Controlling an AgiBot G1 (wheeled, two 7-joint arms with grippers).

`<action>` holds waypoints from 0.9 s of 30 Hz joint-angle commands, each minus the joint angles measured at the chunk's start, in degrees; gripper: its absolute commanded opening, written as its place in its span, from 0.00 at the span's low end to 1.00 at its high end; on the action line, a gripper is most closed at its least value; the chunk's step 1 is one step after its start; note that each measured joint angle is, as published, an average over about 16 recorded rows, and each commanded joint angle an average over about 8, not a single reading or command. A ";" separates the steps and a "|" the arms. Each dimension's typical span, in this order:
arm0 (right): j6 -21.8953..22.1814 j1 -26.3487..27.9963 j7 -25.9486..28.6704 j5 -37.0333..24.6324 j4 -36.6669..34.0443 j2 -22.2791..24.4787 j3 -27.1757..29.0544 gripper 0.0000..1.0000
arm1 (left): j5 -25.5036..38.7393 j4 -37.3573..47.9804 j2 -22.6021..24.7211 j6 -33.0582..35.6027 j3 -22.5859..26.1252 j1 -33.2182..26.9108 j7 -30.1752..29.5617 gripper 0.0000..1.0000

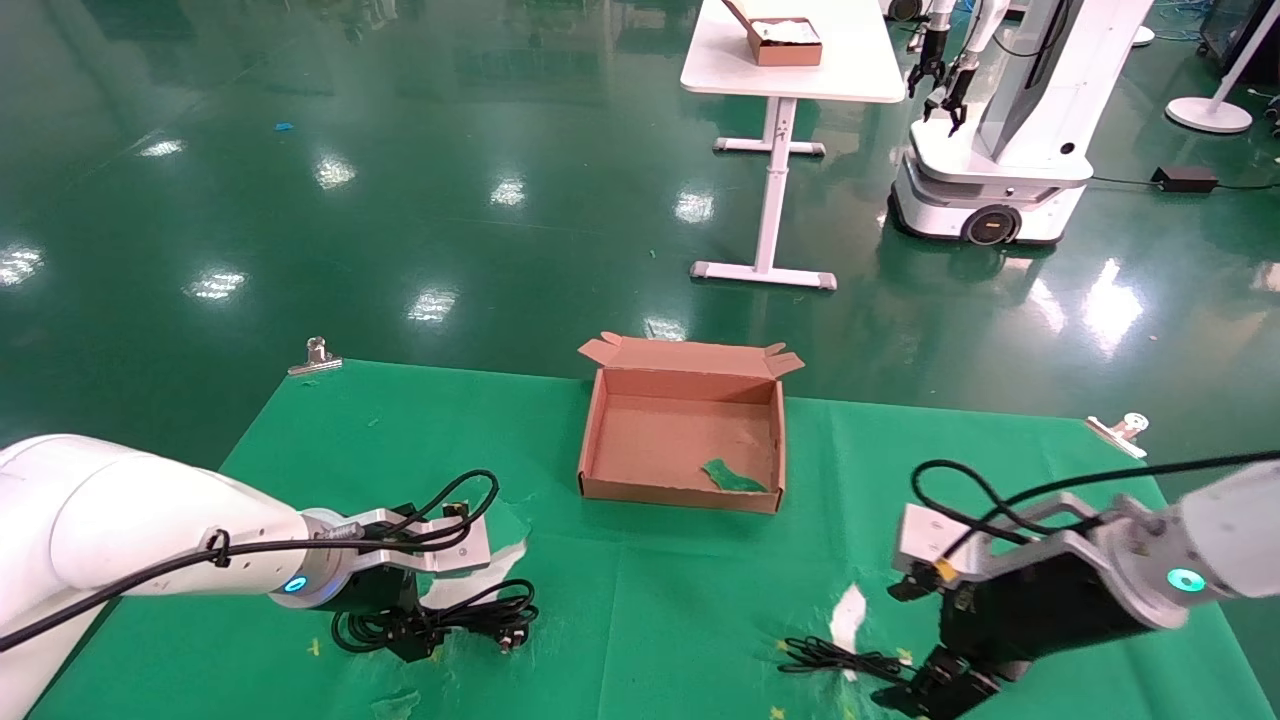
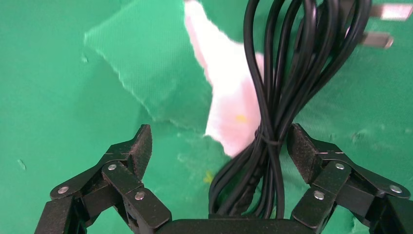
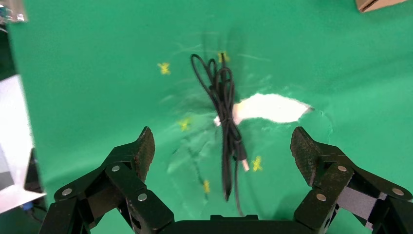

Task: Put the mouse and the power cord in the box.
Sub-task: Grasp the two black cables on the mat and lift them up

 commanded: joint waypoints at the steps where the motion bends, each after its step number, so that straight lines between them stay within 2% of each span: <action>1: 1.43 1.56 -2.45 -1.55 -5.00 -2.73 -0.80 1.00 | -0.01 0.02 0.01 0.00 0.00 -0.01 0.01 1.00; 8: 4.50 4.25 -7.45 -5.19 -16.04 -8.69 -3.11 1.00 | -0.01 0.05 0.01 -0.01 0.00 -0.01 0.03 1.00; 18: 7.23 5.13 -12.36 -6.26 -24.91 -12.51 -3.86 1.00 | -0.02 0.06 0.02 -0.01 0.00 -0.02 0.04 1.00; 19: 7.46 5.24 -12.65 -6.30 -25.49 -12.75 -3.89 0.93 | -0.02 0.06 0.02 -0.01 0.00 -0.02 0.04 1.00; 21: 7.90 5.46 -13.15 -6.38 -26.51 -13.17 -3.93 0.69 | -0.02 0.06 0.02 -0.01 0.00 -0.02 0.04 0.99; 22: 8.08 5.57 -13.34 -6.44 -26.88 -13.34 -3.97 0.57 | -0.02 0.06 0.02 -0.01 0.00 -0.02 0.04 0.90; 26: 8.80 6.04 -13.78 -6.91 -28.55 -14.09 -4.22 0.07 | -0.01 0.09 0.02 -0.05 -0.01 -0.01 0.05 0.41; 27: 8.92 6.11 -13.81 -6.98 -28.83 -14.21 -4.26 0.01 | -0.01 0.10 0.03 -0.05 -0.01 -0.01 0.05 0.28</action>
